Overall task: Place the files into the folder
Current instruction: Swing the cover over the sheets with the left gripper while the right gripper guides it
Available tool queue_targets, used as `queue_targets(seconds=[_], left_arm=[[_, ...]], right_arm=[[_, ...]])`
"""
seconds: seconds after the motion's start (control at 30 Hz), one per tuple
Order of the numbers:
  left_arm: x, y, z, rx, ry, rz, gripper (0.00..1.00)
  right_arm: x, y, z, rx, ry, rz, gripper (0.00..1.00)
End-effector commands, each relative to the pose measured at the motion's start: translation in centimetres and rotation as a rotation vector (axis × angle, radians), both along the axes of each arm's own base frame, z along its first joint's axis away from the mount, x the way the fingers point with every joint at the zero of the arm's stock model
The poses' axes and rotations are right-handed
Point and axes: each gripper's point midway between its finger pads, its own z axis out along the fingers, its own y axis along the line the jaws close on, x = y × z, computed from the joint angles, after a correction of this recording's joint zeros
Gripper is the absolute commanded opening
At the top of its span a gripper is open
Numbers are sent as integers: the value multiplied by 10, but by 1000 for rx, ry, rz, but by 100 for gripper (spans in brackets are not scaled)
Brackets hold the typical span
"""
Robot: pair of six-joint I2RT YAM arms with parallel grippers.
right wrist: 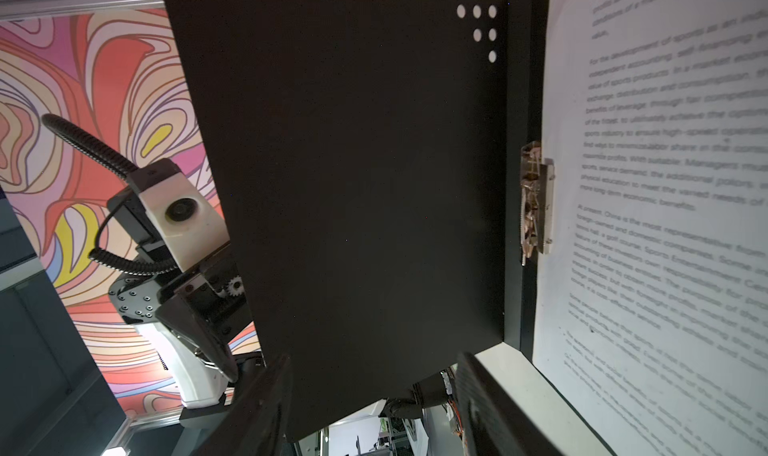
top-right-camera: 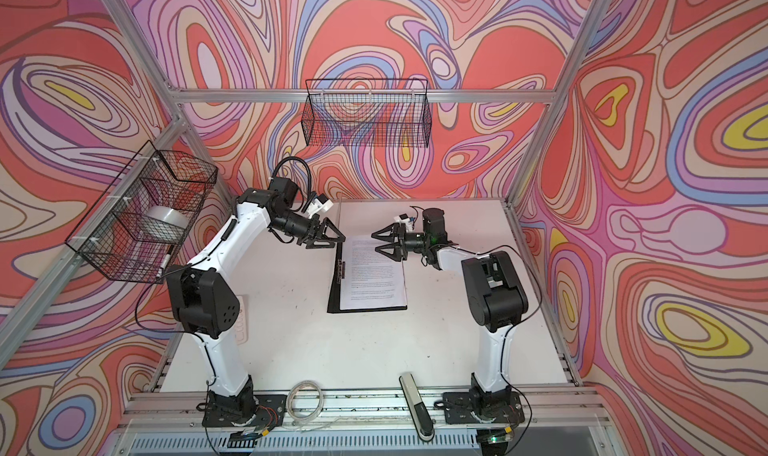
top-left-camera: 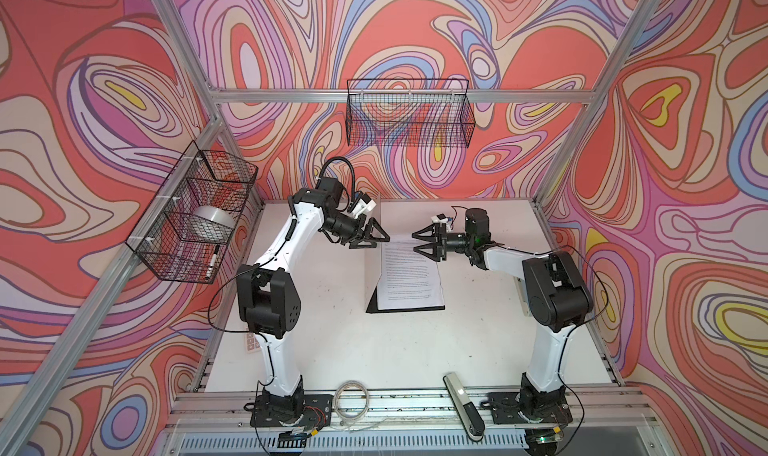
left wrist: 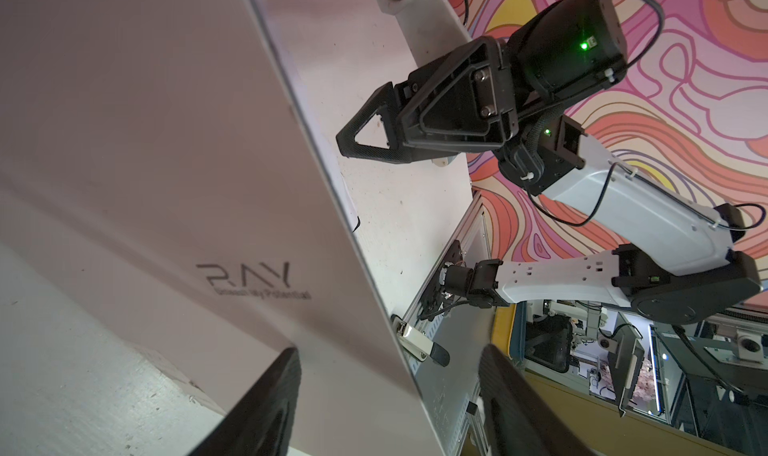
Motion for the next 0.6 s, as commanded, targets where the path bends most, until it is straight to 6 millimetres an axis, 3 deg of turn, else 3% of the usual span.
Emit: queue_targets(seconds=[0.0, 0.23, 0.57], left_arm=[[-2, -5, 1, -23, -14, -19, 71], [1, -18, -10, -29, -16, -43, 77], [5, -39, -9, -55, -67, -69, 85]], right_arm=[[3, 3, 16, 75, -33, 3, 67], [4, 4, 19, 53, -43, -3, 67], [5, 12, 20, 55, -47, 6, 67]])
